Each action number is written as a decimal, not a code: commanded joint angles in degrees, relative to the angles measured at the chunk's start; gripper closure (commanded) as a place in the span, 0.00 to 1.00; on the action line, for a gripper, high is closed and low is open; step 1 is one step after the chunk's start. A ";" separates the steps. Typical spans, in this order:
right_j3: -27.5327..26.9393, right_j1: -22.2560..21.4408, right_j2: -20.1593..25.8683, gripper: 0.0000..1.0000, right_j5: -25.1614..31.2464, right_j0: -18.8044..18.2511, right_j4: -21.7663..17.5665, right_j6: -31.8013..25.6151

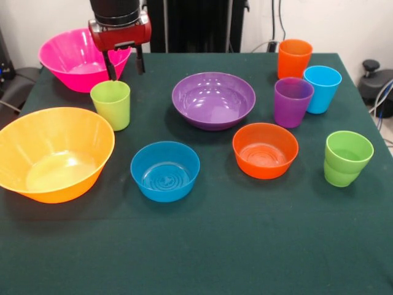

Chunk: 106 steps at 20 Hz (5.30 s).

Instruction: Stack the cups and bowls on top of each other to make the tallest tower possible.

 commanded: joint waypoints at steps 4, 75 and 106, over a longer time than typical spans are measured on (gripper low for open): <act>1.64 2.51 -0.58 0.00 4.16 2.92 -5.80 -17.39; 1.00 -0.77 1.30 0.00 2.22 6.84 -6.73 -14.89; 1.32 1.06 2.59 0.00 5.70 2.58 -2.54 -18.20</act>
